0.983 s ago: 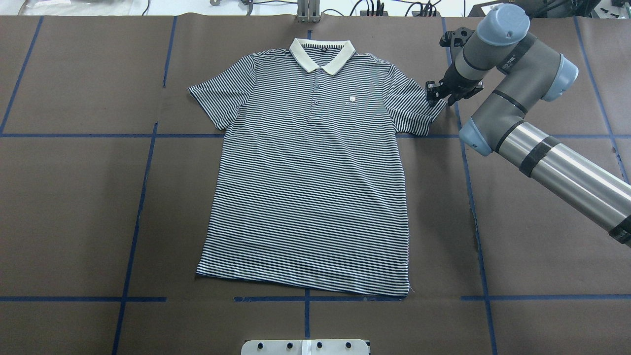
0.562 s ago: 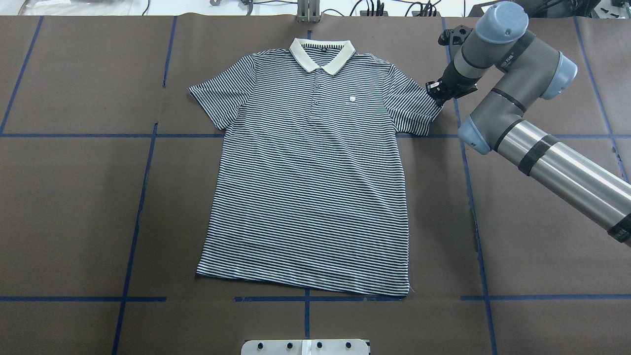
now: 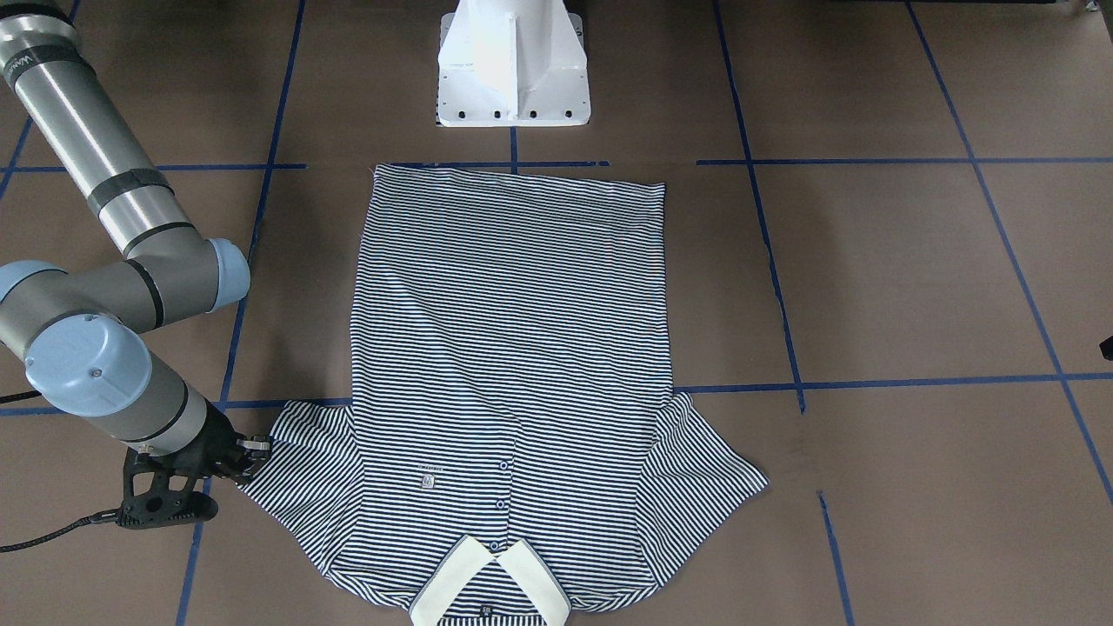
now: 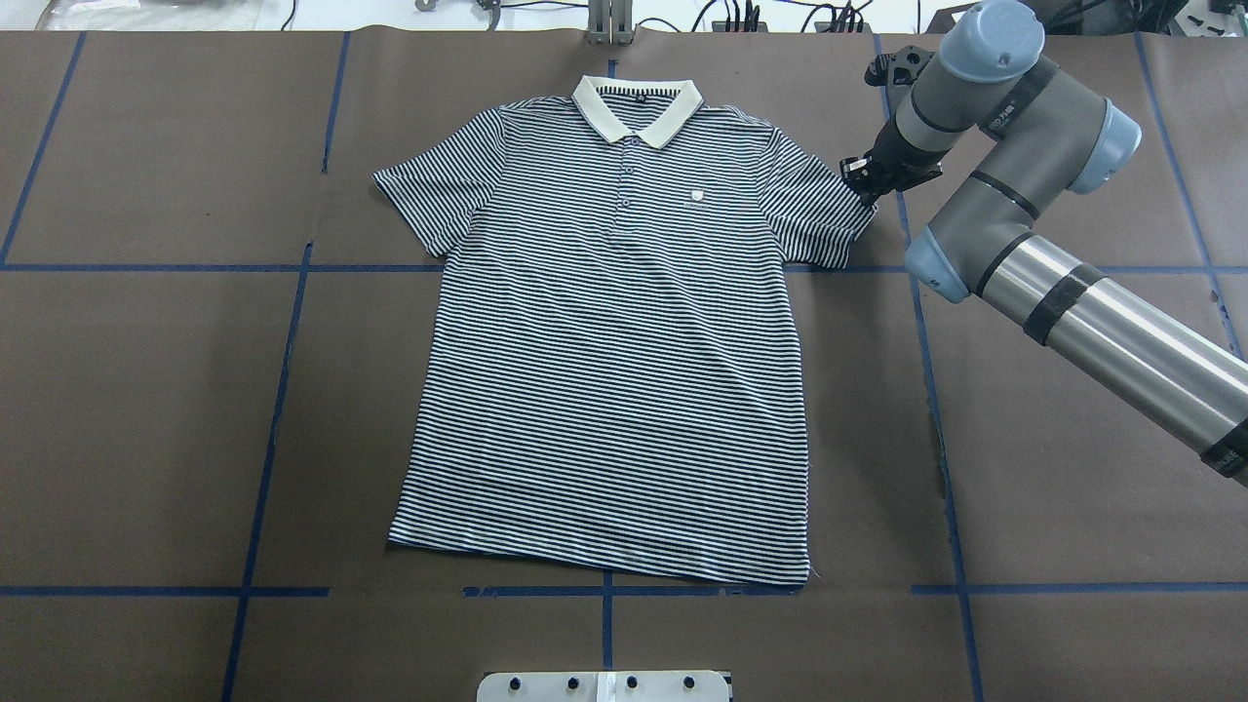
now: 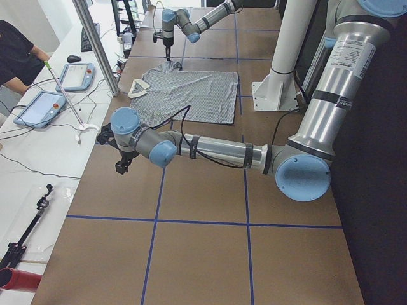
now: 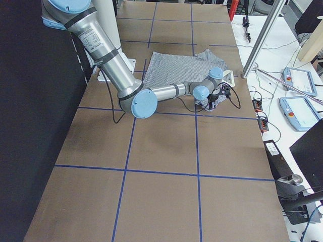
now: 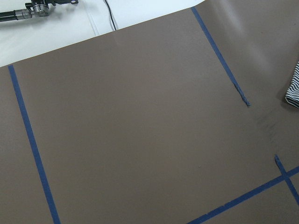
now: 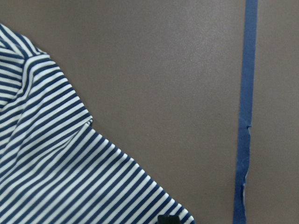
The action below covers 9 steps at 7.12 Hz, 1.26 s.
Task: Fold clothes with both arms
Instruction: 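Lower the right gripper and grasp the sleeve edge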
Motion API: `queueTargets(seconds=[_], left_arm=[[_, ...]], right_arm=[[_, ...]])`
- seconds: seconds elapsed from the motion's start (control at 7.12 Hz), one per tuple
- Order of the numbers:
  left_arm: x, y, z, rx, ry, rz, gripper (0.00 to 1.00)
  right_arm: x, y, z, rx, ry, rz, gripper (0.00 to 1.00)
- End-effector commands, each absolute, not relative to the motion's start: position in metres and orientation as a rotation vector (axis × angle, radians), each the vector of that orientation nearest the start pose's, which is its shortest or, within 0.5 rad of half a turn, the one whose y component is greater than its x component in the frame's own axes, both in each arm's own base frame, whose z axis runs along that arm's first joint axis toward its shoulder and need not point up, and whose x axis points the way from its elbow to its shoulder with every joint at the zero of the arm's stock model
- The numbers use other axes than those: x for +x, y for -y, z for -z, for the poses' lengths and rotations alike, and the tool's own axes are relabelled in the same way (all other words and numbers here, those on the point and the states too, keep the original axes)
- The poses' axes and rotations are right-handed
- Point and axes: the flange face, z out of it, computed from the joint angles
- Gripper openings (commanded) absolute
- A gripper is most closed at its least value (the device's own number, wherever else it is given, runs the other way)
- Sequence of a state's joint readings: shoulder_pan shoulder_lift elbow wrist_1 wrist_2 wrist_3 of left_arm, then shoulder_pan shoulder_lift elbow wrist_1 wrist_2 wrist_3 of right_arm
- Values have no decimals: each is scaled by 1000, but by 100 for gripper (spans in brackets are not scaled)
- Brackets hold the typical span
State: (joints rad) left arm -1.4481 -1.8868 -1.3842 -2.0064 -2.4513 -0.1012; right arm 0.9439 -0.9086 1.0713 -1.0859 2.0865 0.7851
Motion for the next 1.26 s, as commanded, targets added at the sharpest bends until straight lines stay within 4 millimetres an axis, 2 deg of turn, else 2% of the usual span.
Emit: queueTargets(seconds=[0.0,0.14,0.28,0.56,0.7,1.12], left_arm=[[22,641,-516,430,-910,-269,100],[22,641,-516,430,-910,-269,100],[22,641,-516,430,-910,-269,100],[22,642,-514,433,-910,-270,100],[22,642,-514,433,-910,-270,100],[22,641,-511,437,-911,-272,100]], right_arm=[[-384,683,-442,163,790,13,91],[-384,683,-444,159,787,10,100],[-387,681,-449,146,770,6,100],[-390,680,-453,137,751,3,95],[-391,680,-453,132,746,4,87],[-391,680,-457,136,739,25,10]])
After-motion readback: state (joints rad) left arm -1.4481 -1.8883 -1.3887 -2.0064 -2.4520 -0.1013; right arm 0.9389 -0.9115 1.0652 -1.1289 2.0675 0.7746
